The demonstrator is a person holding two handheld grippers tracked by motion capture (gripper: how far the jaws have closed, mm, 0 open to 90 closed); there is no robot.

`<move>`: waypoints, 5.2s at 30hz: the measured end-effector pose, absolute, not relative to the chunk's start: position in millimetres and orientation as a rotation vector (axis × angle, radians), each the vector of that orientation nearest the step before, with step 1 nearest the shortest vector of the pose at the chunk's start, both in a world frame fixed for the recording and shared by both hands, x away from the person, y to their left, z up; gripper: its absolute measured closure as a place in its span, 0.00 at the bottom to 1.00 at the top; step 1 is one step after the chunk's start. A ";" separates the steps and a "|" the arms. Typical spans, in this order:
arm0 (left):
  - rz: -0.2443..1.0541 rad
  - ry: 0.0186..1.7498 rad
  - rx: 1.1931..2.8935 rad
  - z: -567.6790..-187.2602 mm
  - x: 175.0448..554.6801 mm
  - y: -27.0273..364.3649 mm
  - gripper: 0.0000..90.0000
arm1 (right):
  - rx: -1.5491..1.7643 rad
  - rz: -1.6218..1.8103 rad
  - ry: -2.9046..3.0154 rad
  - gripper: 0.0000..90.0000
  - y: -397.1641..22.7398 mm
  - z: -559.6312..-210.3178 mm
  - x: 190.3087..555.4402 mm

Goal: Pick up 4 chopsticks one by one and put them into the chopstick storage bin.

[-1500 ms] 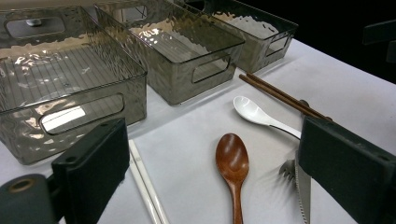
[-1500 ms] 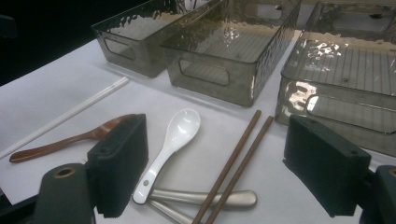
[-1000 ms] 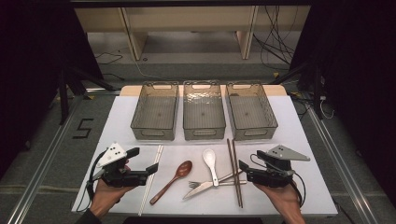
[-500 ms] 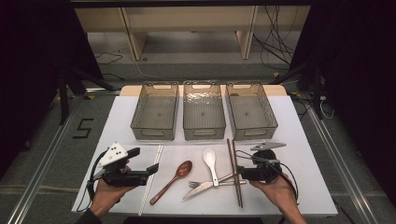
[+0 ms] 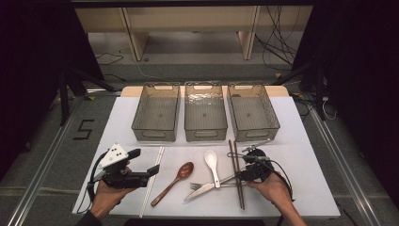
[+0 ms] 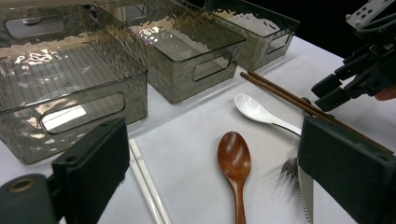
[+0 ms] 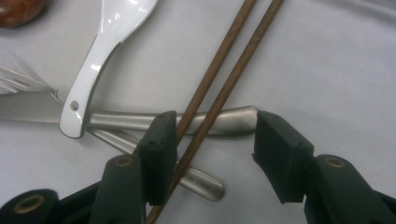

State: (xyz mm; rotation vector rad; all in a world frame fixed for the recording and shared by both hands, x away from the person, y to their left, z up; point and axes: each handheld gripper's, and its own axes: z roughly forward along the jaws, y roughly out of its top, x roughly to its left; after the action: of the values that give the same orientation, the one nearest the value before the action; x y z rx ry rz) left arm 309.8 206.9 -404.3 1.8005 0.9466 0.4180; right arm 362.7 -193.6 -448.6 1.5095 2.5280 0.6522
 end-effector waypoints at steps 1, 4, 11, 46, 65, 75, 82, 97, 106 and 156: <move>0.418 0.946 1.800 -404.2 309.8 207.0 0.09 | 1.509 0.639 2.540 0.58 -192.7 -449.4 363.2; 0.419 0.947 1.799 -404.1 309.6 207.1 0.09 | 1.510 0.618 2.556 0.59 -190.9 -451.2 363.7; 0.418 0.947 1.799 -404.0 309.5 207.0 0.09 | 1.521 0.563 2.586 0.67 -189.2 -454.5 364.7; 0.414 0.938 1.809 -404.1 310.2 207.3 0.09 | 1.440 0.601 2.647 0.96 -202.0 -442.3 363.1; 0.332 0.894 1.956 -404.7 326.9 195.6 0.10 | 0.870 0.622 2.790 0.96 -154.7 -411.7 337.3; 0.330 0.790 2.097 -396.7 336.4 171.1 0.15 | 0.623 0.568 2.815 0.96 -133.8 -403.9 330.9; 0.318 0.671 2.243 -397.1 337.0 148.5 0.17 | 0.501 0.545 2.831 0.96 -125.1 -400.8 324.4; 0.253 0.437 2.467 -410.0 339.3 117.4 0.31 | 0.296 0.527 2.862 0.96 -109.7 -397.3 311.8; 0.231 0.343 2.537 -411.7 333.2 112.6 0.54 | 0.249 0.512 2.874 0.96 -106.3 -400.5 308.5; 0.175 0.611 2.441 -407.4 348.7 143.1 0.92 | 0.959 1.047 2.438 0.38 -167.4 -384.4 323.5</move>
State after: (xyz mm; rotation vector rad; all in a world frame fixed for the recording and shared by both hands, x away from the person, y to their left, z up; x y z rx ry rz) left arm 348.7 143.1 -407.4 2.4405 0.6111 0.1752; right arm 323.5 -167.4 -384.4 0.9591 2.4382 1.0468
